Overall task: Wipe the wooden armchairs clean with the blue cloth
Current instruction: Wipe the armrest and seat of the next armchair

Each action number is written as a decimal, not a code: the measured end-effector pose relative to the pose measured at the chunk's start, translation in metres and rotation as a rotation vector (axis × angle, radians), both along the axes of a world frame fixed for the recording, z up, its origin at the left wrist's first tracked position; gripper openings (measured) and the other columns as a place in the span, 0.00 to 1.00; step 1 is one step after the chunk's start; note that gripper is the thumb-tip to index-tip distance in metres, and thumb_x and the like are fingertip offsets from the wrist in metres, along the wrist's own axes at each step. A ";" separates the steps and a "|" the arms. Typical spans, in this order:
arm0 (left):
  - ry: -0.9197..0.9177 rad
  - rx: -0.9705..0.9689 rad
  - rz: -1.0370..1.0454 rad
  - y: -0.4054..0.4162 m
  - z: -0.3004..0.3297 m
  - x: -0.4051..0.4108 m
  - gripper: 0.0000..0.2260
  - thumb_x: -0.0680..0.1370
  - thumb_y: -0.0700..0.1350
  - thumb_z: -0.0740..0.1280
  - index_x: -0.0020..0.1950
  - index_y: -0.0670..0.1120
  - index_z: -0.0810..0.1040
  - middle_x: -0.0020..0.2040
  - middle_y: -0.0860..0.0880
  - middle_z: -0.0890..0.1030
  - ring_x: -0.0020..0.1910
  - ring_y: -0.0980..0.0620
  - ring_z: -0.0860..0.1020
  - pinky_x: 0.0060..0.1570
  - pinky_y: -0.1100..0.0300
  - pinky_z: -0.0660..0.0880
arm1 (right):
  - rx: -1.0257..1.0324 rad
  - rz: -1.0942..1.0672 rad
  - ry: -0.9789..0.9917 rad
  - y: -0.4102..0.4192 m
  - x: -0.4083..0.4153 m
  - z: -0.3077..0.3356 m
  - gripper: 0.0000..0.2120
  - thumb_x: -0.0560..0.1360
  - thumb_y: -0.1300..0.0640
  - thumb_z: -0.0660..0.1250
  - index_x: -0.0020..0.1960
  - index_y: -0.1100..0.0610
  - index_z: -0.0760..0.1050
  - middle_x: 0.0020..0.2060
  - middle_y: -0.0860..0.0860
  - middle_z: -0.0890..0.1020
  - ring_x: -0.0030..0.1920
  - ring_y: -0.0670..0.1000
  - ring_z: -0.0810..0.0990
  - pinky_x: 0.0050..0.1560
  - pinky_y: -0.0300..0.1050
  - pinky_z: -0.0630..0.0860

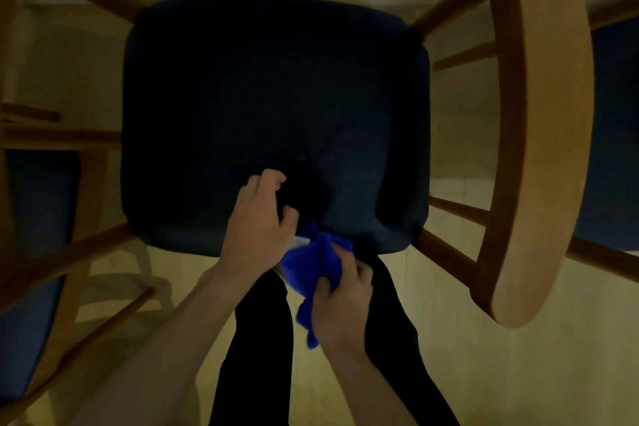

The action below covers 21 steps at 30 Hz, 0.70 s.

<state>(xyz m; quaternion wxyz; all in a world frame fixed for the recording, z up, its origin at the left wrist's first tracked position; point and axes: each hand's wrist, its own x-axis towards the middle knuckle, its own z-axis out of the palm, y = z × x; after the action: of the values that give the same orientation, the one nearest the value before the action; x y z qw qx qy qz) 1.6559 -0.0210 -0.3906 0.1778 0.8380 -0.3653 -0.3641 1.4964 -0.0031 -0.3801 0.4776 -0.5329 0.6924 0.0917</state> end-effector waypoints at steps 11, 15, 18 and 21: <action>-0.001 -0.037 -0.192 -0.007 0.003 -0.010 0.17 0.77 0.42 0.64 0.65 0.46 0.68 0.55 0.49 0.73 0.52 0.54 0.69 0.45 0.60 0.68 | -0.223 -0.106 0.196 -0.154 -0.010 -0.006 0.28 0.79 0.64 0.58 0.75 0.44 0.61 0.75 0.54 0.57 0.69 0.59 0.64 0.64 0.54 0.69; 0.009 -0.036 -0.231 -0.009 0.002 -0.014 0.18 0.76 0.42 0.65 0.65 0.46 0.68 0.55 0.48 0.73 0.51 0.54 0.70 0.45 0.60 0.68 | -0.233 -0.181 0.235 -0.120 -0.008 -0.012 0.28 0.78 0.65 0.58 0.73 0.44 0.60 0.75 0.55 0.55 0.68 0.61 0.64 0.66 0.56 0.69; 0.004 -0.012 -0.241 -0.008 -0.001 -0.011 0.18 0.76 0.42 0.65 0.65 0.47 0.67 0.56 0.49 0.73 0.52 0.55 0.69 0.45 0.61 0.66 | -0.213 -0.178 0.286 -0.093 -0.002 -0.014 0.27 0.78 0.64 0.59 0.72 0.45 0.60 0.73 0.57 0.57 0.66 0.62 0.66 0.65 0.54 0.69; -0.011 0.010 -0.244 -0.004 -0.003 -0.007 0.19 0.76 0.42 0.65 0.65 0.48 0.67 0.56 0.50 0.73 0.51 0.58 0.67 0.45 0.62 0.65 | -0.116 -0.117 0.295 -0.070 0.011 -0.011 0.24 0.78 0.62 0.60 0.70 0.44 0.60 0.72 0.57 0.59 0.64 0.60 0.68 0.63 0.48 0.69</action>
<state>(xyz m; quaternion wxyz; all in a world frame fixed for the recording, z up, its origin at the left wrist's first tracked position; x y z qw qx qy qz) 1.6488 -0.0252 -0.3936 0.1259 0.7901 -0.4640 -0.3803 1.5076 -0.0735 -0.3911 0.3437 -0.4989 0.7892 0.1010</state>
